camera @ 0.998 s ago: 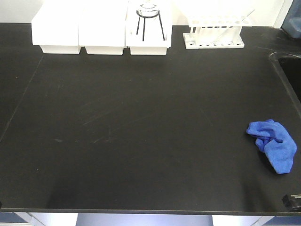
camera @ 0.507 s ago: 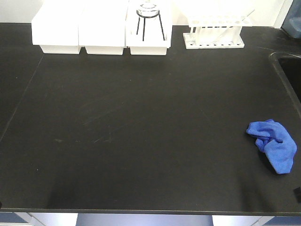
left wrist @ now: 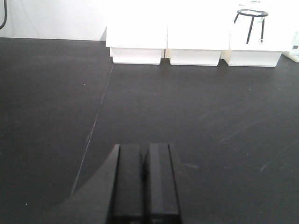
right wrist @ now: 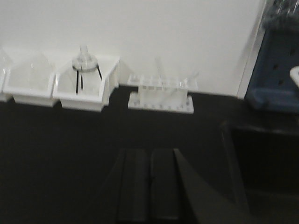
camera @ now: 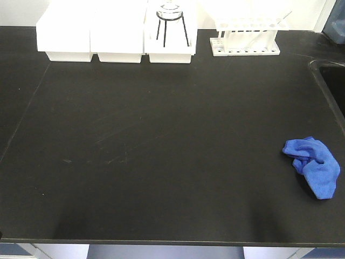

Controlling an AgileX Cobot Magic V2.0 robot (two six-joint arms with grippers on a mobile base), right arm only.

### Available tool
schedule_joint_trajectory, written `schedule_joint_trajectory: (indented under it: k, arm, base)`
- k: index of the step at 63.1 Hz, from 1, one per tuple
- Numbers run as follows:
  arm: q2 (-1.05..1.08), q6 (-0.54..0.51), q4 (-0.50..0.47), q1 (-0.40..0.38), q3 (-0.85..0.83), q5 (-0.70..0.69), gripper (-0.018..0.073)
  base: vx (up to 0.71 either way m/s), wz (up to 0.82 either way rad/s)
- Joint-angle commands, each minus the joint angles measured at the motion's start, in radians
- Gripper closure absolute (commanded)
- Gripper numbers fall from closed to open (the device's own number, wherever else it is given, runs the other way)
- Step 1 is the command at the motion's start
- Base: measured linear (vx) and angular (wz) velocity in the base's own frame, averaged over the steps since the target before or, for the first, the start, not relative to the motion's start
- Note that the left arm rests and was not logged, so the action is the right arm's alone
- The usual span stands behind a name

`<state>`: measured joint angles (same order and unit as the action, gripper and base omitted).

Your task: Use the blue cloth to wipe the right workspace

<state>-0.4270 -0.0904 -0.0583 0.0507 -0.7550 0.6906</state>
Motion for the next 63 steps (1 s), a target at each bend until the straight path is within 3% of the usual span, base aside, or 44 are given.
schedule_joint_trajectory:
  k: [1, 17, 26, 34, 51, 57, 63]
  arm:
    - [-0.117, -0.006, 0.025, 0.001, -0.099, 0.079, 0.0564]
    - [-0.302, -0.006, 0.016, 0.001, -0.13, 0.133, 0.0557]
    - [-0.344, -0.006, 0.008, 0.001, -0.13, 0.14, 0.0504]
    - [-0.362, -0.011, 0.01, 0.001, -0.13, 0.147, 0.0372]
    - [-0.375, -0.008, 0.069, 0.001, -0.129, 0.164, -0.0074]
    - [-0.397, 0.039, 0.134, 0.001, -0.116, 0.193, -0.0108]
    - [-0.441, 0.116, 0.265, 0.001, -0.063, 0.2, -0.0097]
  base:
    - [0.0, 0.0]
    - [0.0, 0.0]
    - [0.0, 0.0]
    - [0.0, 0.0]
    - [0.0, 0.0]
    - [0.0, 0.0]
    - [0.0, 0.0]
